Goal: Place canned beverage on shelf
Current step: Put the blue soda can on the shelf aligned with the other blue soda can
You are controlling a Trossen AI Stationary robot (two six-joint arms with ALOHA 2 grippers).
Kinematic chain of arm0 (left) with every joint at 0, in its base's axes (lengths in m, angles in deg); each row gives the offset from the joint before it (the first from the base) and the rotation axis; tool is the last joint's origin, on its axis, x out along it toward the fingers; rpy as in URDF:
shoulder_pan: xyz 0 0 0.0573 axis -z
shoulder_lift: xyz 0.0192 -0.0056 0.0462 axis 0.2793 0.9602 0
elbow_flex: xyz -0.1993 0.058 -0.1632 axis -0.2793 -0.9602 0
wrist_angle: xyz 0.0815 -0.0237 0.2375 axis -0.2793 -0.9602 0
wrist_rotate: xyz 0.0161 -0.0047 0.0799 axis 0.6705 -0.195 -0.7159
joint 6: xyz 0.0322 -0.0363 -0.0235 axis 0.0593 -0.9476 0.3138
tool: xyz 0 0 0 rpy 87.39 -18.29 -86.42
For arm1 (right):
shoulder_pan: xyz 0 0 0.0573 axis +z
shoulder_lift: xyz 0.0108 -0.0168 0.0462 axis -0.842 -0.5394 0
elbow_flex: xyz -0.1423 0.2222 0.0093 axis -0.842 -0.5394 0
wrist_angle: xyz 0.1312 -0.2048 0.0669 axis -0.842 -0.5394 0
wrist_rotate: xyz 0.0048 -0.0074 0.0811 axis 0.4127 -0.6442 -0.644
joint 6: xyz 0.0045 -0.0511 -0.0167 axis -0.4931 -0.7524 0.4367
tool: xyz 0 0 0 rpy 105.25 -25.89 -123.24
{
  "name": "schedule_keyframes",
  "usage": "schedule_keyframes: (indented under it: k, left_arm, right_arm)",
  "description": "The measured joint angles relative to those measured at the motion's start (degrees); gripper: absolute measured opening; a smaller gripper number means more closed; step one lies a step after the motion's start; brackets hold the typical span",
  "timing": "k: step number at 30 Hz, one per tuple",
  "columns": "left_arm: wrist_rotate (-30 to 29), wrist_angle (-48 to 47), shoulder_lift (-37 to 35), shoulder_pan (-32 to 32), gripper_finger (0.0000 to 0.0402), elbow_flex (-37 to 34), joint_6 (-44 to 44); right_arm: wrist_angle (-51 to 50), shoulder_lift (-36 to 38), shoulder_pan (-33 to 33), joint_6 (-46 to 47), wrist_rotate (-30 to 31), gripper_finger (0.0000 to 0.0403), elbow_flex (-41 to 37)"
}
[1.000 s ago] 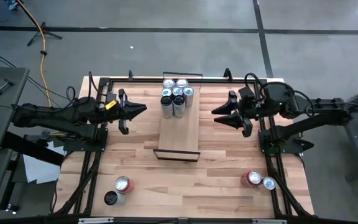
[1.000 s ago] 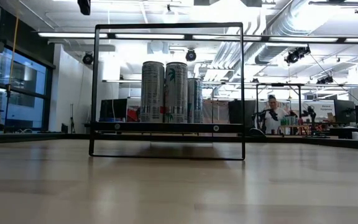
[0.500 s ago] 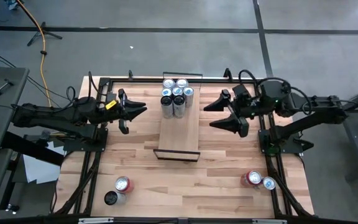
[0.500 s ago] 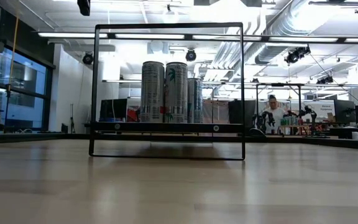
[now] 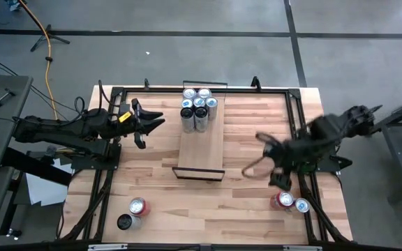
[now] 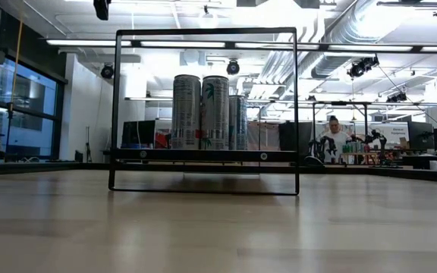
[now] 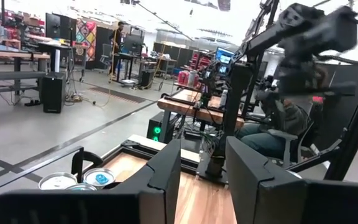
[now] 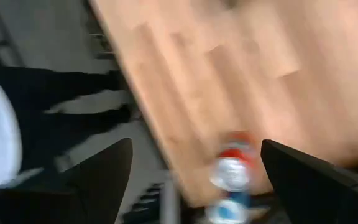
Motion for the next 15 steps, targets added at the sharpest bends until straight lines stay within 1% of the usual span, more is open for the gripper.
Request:
schedule_keyframes:
  k: [1,3,4,6,8,11,13,15]
  left_arm:
    - [0.0,-0.03,0.0,0.0,0.0091,-0.02,0.01]
    - [0.0,0.01,0.0,0.0,0.0096,-0.02,-0.01]
    - [0.01,0.0,0.0,0.0,0.0099,-0.02,-0.02]
    - [0.0,0.15,0.0,0.0,0.0103,-0.02,-0.22]
    - [0.02,0.19,0.0,0.01,0.0106,-0.02,-0.5]
    - [0.02,0.24,0.0,0.0,0.011,-0.02,-1.07]
    - [0.02,0.41,0.0,0.0,0.0112,-0.02,-1.52]
    - [0.04,0.39,0.0,0.0,0.0113,-0.02,-1.52]
  right_arm:
    - [2.21,0.04,2.0,2.92,0.09,0.0342,-1.37]
    - [5.43,-0.23,5.91,9.04,2.17,0.0342,-4.09]
    - [5.9,-0.66,7.49,12.18,2.59,0.0342,-5.49]
    - [3.18,-1.89,10.64,17.91,2.25,0.0342,-8.82]
    - [-0.55,-2.54,13.41,24.29,0.69,0.0342,-12.29]
    - [0.07,-2.19,17.39,32.84,-2.7,0.0342,-18.33]
    - [0.51,-1.93,19.98,38.65,-4.34,0.0342,-20.95]
    - [0.44,-1.44,22.33,42.54,-6.12,0.0342,-23.26]
